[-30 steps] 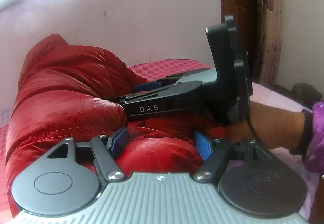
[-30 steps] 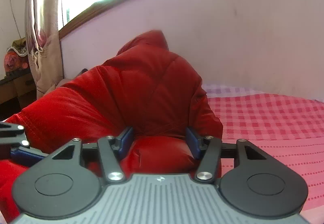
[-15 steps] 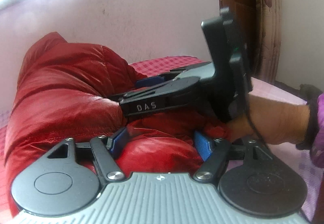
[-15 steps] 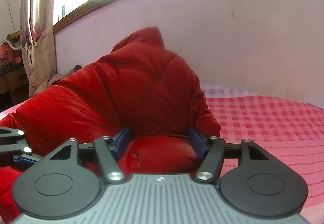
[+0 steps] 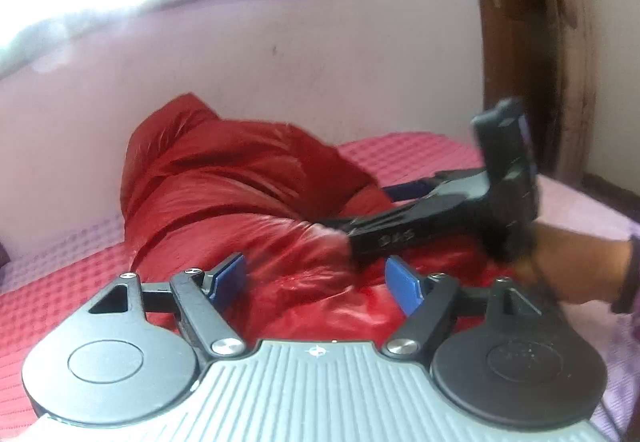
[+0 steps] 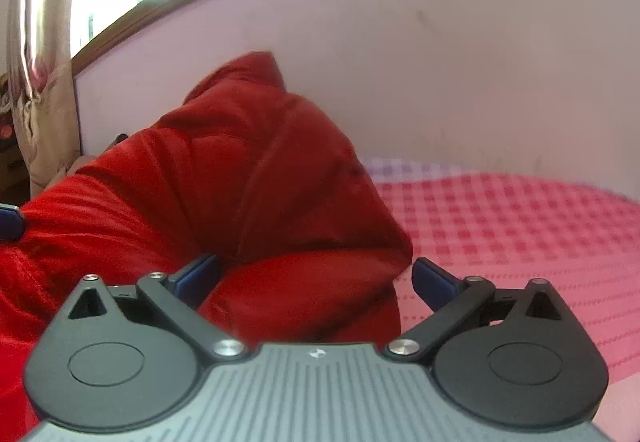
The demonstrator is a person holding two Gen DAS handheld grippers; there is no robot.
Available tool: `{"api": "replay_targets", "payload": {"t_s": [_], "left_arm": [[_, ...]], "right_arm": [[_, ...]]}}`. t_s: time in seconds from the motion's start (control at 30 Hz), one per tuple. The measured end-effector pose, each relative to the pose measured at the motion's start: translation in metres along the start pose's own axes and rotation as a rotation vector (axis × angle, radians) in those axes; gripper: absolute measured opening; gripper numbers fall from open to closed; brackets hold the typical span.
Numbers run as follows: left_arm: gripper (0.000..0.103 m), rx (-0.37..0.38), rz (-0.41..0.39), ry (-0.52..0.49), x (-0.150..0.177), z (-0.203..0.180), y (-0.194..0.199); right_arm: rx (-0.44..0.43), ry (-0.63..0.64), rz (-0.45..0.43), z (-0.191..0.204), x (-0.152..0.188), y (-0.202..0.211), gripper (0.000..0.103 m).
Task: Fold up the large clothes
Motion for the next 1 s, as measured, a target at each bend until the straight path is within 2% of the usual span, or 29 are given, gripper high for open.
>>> {"api": "replay_targets", "payload": {"t_s": [0.13,0.23,0.5,0.8,1.0], "left_arm": [[0.081,-0.004,0.001,-0.028,0.005,-0.004,-0.009],[0.085,0.003,-0.003,-0.024,0.007,-0.007,-0.011],[0.090,0.009,-0.005,-0.012,0.008,-0.005,-0.014],[0.093,0.007,-0.011,0.001,0.008,-0.002,-0.016],[0.094,0.007,-0.012,0.000,0.009,-0.002,-0.017]], "right_arm": [[0.004,-0.004,0.003,0.001,-0.001,0.000,0.103],[-0.024,-0.120,0.060,-0.009,-0.003,-0.005,0.103],[-0.034,-0.255,0.184,-0.020,-0.022,-0.008,0.103],[-0.052,-0.323,0.217,-0.030,-0.030,0.016,0.103],[-0.122,-0.428,0.247,-0.034,-0.014,0.029,0.103]]}}
Point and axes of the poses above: each gripper's, at about its wrist camera, not at the fingertips, and y roughly against the way its jaws point, z to its left, x to its underside, the point moved 2 cm from there along -y, roughly the way its jaws point, and after that the axes turned 3 degrees about -z, right-handed, at the moved point
